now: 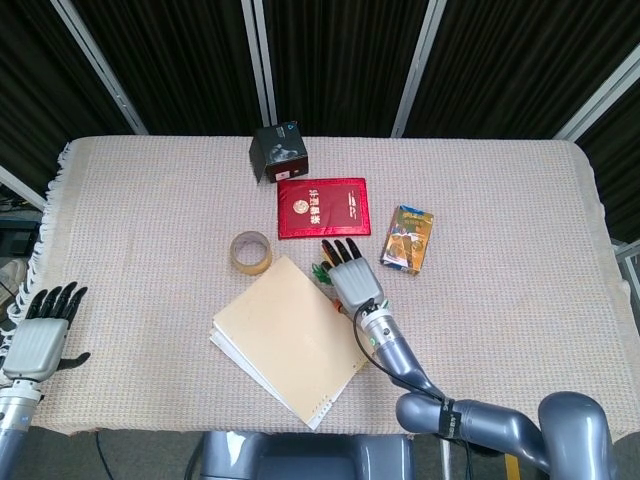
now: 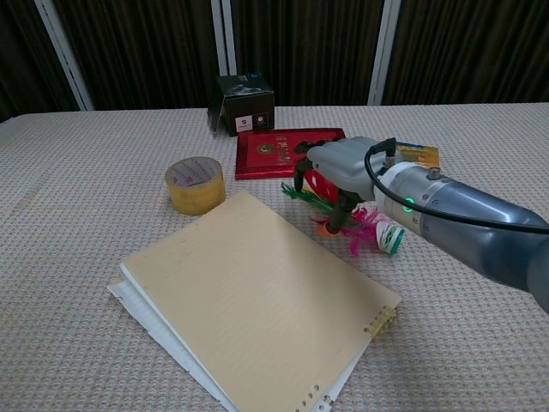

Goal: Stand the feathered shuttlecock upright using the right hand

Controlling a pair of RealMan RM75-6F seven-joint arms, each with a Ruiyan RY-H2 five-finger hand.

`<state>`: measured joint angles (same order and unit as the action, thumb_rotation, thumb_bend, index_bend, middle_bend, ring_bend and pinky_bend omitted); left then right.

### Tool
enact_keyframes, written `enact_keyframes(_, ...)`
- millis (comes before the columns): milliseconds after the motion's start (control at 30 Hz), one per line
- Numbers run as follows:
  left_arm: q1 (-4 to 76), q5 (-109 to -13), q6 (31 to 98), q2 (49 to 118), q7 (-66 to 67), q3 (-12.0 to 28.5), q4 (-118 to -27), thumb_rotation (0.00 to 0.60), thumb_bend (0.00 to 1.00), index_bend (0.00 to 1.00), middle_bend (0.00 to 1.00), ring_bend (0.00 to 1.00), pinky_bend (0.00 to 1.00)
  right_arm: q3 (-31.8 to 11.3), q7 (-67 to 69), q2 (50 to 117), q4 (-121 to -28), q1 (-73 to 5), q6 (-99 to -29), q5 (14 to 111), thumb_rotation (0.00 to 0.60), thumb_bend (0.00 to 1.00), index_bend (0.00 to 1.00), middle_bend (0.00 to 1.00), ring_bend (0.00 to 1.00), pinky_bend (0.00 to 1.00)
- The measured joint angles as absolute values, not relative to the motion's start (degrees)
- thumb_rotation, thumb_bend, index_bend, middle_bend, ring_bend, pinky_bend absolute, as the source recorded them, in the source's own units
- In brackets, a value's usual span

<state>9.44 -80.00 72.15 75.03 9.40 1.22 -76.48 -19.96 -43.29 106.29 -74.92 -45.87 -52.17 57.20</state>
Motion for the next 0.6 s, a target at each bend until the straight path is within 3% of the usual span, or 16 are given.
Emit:
enact_keyframes(433,9.9,-78.4,71.0,75.3,9.0,1.7,-75.1,0.600,0.01,0.00,0.00,0.00,0.00,-20.0,-40.2,108.1,-67.0,-50.1,-49.2,55.4,0.600,0.18,0.34,0.00,0.00,0.00)
enact_keyframes(600,10.1,-78.2,70.8,75.4,8.9,1.7,-74.9,0.600,0.01,0.00,0.00,0.00,0.00,-19.4,-38.2,108.6,-64.0,-50.7,-48.0,55.4,0.600,0.23,0.46,0.00,0.00,0.00)
